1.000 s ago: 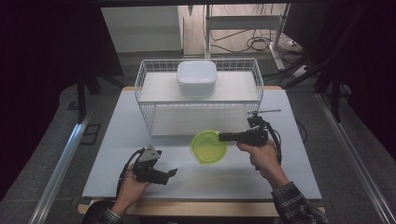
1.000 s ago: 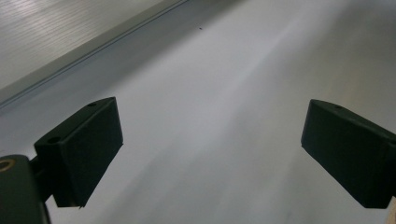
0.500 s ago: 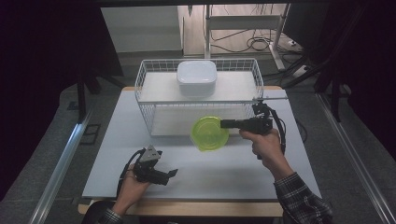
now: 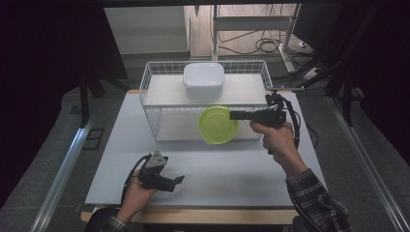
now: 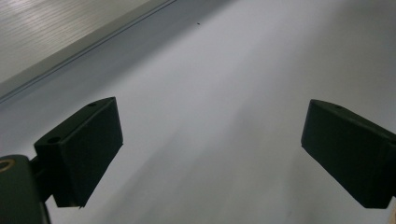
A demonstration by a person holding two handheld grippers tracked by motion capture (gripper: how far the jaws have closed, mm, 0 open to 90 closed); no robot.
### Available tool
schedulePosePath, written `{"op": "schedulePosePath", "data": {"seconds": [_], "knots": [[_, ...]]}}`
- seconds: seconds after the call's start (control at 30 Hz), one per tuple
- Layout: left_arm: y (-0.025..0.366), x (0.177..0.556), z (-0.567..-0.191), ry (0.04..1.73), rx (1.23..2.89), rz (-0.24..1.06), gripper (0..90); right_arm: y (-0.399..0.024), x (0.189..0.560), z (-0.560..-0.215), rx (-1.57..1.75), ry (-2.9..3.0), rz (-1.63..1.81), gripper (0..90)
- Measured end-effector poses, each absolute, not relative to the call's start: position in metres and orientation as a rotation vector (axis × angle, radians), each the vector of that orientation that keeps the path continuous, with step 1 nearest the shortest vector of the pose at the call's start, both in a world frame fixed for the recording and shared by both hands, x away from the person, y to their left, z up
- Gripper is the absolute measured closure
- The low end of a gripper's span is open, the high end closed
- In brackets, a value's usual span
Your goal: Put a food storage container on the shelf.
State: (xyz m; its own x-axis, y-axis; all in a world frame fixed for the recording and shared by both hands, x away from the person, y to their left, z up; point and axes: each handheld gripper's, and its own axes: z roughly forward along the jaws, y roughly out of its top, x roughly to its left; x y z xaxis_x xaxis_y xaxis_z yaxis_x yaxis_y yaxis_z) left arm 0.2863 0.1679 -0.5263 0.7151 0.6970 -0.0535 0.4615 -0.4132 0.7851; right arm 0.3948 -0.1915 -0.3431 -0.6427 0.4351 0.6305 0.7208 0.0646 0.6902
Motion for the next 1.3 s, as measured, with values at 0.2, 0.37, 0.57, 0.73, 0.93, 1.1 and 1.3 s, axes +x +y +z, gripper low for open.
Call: {"op": "schedulePosePath", "data": {"seconds": [0.2, 0.37, 0.57, 0.73, 0.93, 1.1, 1.3], "knots": [[0.168, 0.286, -0.526, 0.878, 2.086, 0.355, 5.1, -0.187, 0.398, -0.33, -1.163, -2.098, -1.626, 81.7], [0.168, 0.286, -0.526, 0.876, 2.087, 0.356, 5.0, -0.184, 0.401, -0.319, -1.158, -2.107, -1.644, 81.7], [0.168, 0.286, -0.526, 0.878, 2.086, 0.355, 5.0, -0.18, 0.404, -0.305, -1.153, -2.118, -1.664, 81.7], [0.169, 0.286, -0.526, 0.878, 2.086, 0.355, 5.0, -0.178, 0.408, -0.295, -1.152, -2.117, -1.684, 81.7], [0.168, 0.286, -0.526, 0.877, 2.086, 0.351, 5.0, -0.175, 0.412, -0.285, -1.16, -2.116, -1.698, 81.7], [0.169, 0.286, -0.526, 0.877, 2.086, 0.35, 5.0, -0.172, 0.417, -0.279, -1.169, -2.111, -1.71, 81.7], [0.169, 0.286, -0.526, 0.877, 2.088, 0.347, 5.0, -0.167, 0.424, -0.272, -1.187, -2.107, -1.724, 81.7]]}}
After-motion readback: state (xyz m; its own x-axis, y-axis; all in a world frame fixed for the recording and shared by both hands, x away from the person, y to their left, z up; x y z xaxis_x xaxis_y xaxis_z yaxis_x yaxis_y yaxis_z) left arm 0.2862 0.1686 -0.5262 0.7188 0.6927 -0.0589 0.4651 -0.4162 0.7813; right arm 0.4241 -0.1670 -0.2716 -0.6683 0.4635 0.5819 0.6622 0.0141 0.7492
